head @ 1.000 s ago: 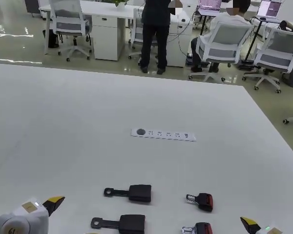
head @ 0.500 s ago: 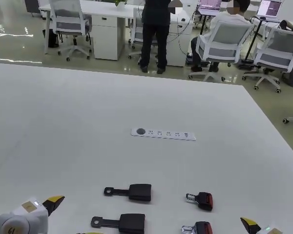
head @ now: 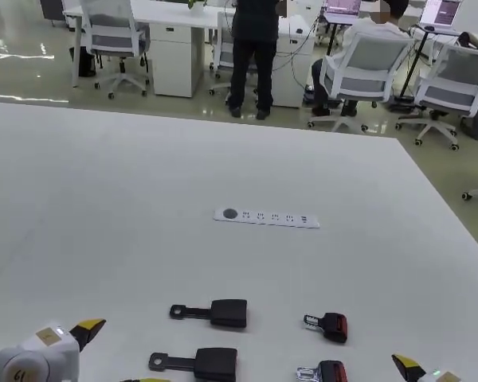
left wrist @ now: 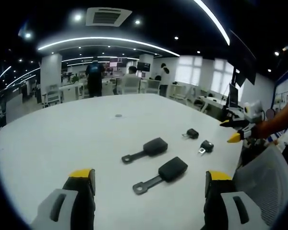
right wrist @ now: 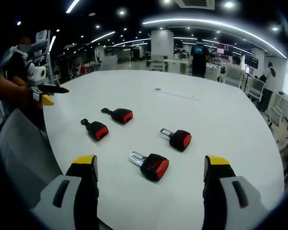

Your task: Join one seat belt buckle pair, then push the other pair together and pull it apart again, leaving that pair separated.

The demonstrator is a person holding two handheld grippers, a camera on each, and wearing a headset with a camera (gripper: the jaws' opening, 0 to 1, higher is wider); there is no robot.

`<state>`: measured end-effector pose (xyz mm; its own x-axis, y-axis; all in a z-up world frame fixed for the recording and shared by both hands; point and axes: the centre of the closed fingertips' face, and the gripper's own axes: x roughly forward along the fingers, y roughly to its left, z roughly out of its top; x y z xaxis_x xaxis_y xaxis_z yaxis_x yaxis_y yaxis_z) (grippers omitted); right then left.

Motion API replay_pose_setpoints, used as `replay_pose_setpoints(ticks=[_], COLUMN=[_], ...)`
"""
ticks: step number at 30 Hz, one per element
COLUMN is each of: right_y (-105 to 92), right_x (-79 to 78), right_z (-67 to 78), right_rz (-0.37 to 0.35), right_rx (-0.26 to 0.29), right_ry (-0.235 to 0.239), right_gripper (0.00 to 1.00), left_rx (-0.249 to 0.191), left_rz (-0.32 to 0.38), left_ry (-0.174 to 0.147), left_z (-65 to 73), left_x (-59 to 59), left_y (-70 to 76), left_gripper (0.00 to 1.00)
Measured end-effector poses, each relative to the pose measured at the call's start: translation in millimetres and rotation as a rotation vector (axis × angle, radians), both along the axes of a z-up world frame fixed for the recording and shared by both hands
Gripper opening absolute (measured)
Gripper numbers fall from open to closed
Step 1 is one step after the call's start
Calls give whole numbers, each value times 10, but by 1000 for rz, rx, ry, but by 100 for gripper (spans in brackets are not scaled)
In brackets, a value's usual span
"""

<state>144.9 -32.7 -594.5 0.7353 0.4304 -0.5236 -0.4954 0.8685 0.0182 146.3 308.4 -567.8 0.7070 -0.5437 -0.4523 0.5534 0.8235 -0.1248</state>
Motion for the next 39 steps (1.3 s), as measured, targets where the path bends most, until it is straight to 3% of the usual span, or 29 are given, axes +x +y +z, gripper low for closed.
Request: replay_pose_setpoints(ticks=[17,25,35,39], right_y=[7,29,48,45], right_x=[8,6,67,84], right_z=[-7,-18,-82,-122], right_rz=[10,18,34,43], right_rx=[0,-2,2,0], right_ry=[5,16,27,33], right_gripper=[91,91,90,89], left_rx=[6,12,18,17], left_rz=[-11,-24,-43,-52], left_ry=[3,14,18,19], left_z=[37,-72,-26,-101], left_x=[-17,31,57,84], left_y=[-69,-48,-172,-173], left_gripper=[97,97,97,97])
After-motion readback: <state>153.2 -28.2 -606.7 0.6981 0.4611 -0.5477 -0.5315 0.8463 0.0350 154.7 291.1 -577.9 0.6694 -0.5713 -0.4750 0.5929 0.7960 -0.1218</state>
